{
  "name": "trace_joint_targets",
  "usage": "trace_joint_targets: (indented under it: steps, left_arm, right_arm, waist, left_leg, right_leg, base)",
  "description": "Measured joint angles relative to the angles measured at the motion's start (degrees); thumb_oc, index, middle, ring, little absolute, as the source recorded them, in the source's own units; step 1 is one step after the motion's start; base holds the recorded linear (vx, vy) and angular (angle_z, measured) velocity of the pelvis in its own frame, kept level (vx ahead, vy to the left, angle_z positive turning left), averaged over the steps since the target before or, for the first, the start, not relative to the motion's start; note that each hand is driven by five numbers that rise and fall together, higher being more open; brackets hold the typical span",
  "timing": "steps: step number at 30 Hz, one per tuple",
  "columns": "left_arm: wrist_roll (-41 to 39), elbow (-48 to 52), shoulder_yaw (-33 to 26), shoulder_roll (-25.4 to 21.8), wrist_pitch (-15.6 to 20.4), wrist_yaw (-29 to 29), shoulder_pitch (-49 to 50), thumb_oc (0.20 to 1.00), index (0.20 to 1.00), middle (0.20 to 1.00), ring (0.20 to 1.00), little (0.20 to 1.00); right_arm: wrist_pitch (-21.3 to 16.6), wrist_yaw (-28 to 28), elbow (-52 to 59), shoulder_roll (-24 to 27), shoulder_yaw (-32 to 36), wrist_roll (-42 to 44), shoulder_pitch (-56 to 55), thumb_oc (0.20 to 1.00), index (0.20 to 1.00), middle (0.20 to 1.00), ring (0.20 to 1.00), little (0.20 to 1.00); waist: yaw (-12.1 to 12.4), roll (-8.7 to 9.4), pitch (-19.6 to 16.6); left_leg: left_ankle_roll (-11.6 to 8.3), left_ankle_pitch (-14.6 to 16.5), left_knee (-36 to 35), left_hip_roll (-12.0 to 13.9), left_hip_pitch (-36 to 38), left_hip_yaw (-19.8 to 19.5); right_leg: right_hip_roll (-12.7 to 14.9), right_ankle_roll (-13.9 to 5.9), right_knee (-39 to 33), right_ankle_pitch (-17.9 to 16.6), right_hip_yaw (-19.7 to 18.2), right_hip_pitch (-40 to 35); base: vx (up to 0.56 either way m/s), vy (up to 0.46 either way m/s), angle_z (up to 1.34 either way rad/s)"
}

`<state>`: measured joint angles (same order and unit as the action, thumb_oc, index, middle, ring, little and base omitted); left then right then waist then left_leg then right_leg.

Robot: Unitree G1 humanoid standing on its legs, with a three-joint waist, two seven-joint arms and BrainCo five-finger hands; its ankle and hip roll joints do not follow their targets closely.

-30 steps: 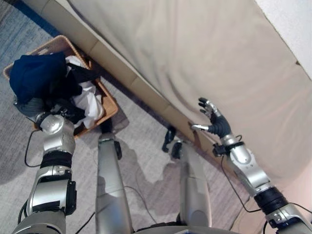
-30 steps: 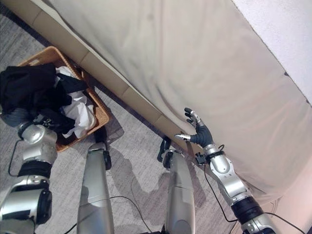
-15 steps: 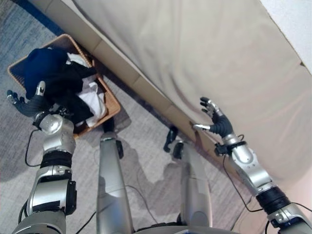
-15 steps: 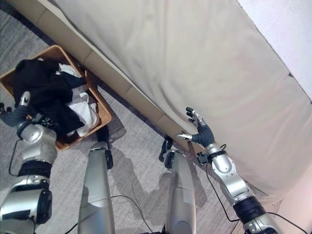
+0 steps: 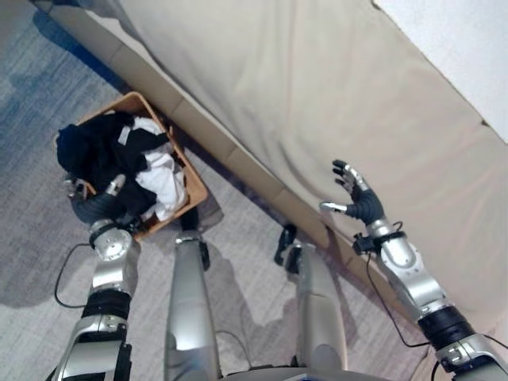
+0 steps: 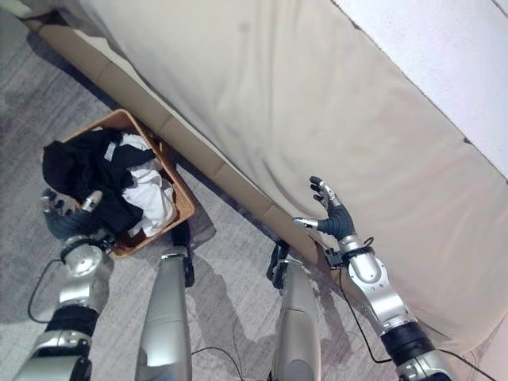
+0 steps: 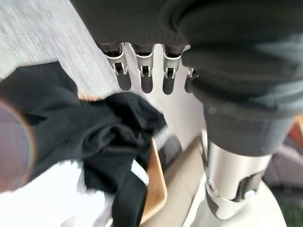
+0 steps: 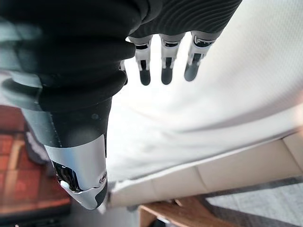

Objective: Pick up clothes into the bucket

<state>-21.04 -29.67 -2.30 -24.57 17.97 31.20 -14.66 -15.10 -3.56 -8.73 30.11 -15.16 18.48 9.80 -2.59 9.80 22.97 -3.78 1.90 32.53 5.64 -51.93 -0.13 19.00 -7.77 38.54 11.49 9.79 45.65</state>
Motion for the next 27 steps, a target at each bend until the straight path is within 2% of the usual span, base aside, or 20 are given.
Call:
trace_joint_targets:
  steps: [3, 9, 13, 16, 18, 21, 24, 25, 27]
  left_arm:
    - [2.8, 6.9, 3.5, 0.6, 1.2, -4.0, 4.5, 1.0, 1.0, 1.0, 1.0, 1.0]
    - [2.5, 13.0, 3.8, -0.4, 3.8, -11.4, 9.2, 1.0, 1.0, 1.0, 1.0, 1.0]
    - [0.8, 15.7, 5.4, -0.7, 4.4, -16.7, 10.9, 1.0, 1.0, 1.0, 1.0, 1.0]
    - [-0.9, 17.2, 6.1, -0.6, 5.5, -19.7, 10.8, 1.0, 1.0, 1.0, 1.0, 1.0]
    - [-3.6, 17.4, 6.7, -0.1, 5.5, -22.3, 11.6, 1.0, 1.0, 1.0, 1.0, 1.0]
    - [-6.0, 17.3, 7.8, 0.6, 5.7, -24.5, 12.2, 1.0, 1.0, 1.0, 1.0, 1.0]
    - [-7.5, 17.0, 8.0, 1.7, 5.9, -26.2, 13.2, 1.0, 1.0, 1.0, 1.0, 1.0]
    - [-8.0, 16.5, 8.0, 2.4, 5.8, -26.8, 14.4, 1.0, 1.0, 1.0, 1.0, 1.0]
    - [-8.0, 15.9, 8.3, 3.0, 5.7, -27.9, 16.8, 1.0, 1.0, 1.0, 1.0, 1.0]
  right_arm:
    - [0.0, 0.0, -1.5, -0.2, 0.4, -0.6, -0.3, 1.0, 1.0, 1.0, 1.0, 1.0]
    - [-0.5, 0.0, -2.1, -1.4, 3.7, -1.2, -1.5, 1.0, 1.0, 1.0, 1.0, 1.0]
    - [-0.8, 0.0, -3.0, -2.6, 4.9, -2.2, -4.2, 1.0, 1.0, 1.0, 1.0, 1.0]
    - [-1.6, 0.0, -3.4, -2.8, 6.1, -2.4, -5.4, 1.0, 1.0, 1.0, 1.0, 1.0]
    - [-1.6, -0.1, -5.5, -6.1, 7.5, -2.3, -5.7, 1.0, 1.0, 1.0, 1.0, 1.0]
    - [-1.8, -0.1, -6.2, -8.2, 7.7, -2.0, -7.6, 1.0, 1.0, 1.0, 1.0, 1.0]
    - [-2.0, -0.1, -8.2, -9.2, 7.8, -1.3, -8.0, 1.0, 1.0, 1.0, 1.0, 1.0]
    - [-2.0, 0.0, -10.0, -10.7, 7.8, -0.8, -8.2, 1.0, 1.0, 1.0, 1.0, 1.0]
    - [-2.0, 0.5, -10.5, -11.6, 7.8, 0.2, -10.7, 1.0, 1.0, 1.0, 1.0, 1.0]
  waist:
    - [0.7, -0.22, 0.0]
    - [0.6, -1.33, -0.2]
    - [0.5, -2.23, -0.5]
    - [0.2, -3.66, -2.2]
    - [0.1, -3.91, -2.5]
    - [-1.3, -4.16, -5.4]
    - [-2.1, -4.58, -7.9]
    - [-1.9, -4.63, -8.6]
    - [-3.0, -4.68, -11.5]
  left_leg:
    - [0.26, -0.2, -2.3, -0.4, 4.5, 0.5]
    - [0.32, -0.2, -5.5, -0.5, 11.9, 1.9]
    - [0.27, -0.2, -8.1, -0.3, 19.5, 2.7]
    - [0.29, -0.2, -9.2, 0.1, 21.1, 3.0]
    - [0.66, -0.4, -11.1, 0.2, 26.2, 3.7]
    - [0.19, -0.1, -14.0, 0.6, 30.7, 4.6]
    - [0.11, -0.1, -16.4, 1.2, 34.0, 6.1]
    - [0.12, -0.6, -18.2, 1.0, 36.9, 6.8]
    - [0.0, -0.6, -20.8, 1.0, 40.5, 8.1]
  right_leg:
    - [0.1, -0.44, -2.4, -0.4, 0.1, -4.3]
    - [0.0, -1.21, -7.1, -1.8, 0.1, -11.7]
    - [-0.2, -1.74, -11.6, -2.7, 0.4, -19.8]
    - [-0.7, -1.59, -14.3, -3.7, 0.9, -21.9]
    - [-1.5, -1.8, -17.9, -5.3, 0.8, -27.0]
    - [-1.9, -1.49, -22.1, -5.9, 0.9, -31.6]
    - [-3.0, -1.26, -26.6, -7.9, 0.4, -34.7]
    - [-3.4, -1.76, -29.0, -9.7, 0.0, -37.4]
    - [-3.8, -1.83, -32.0, -10.3, -0.5, -40.4]
  base:
    - [0.0, 0.0, 0.0]
    - [0.07, 0.01, -0.05]
    - [0.07, -0.005, -0.04]
    - [0.08, 0.016, -0.09]
    - [0.11, 0.005, -0.17]
    - [0.13, 0.008, -0.16]
    - [0.1, 0.011, -0.25]
    - [0.11, 0.009, -0.33]
    - [0.1, 0.003, -0.27]
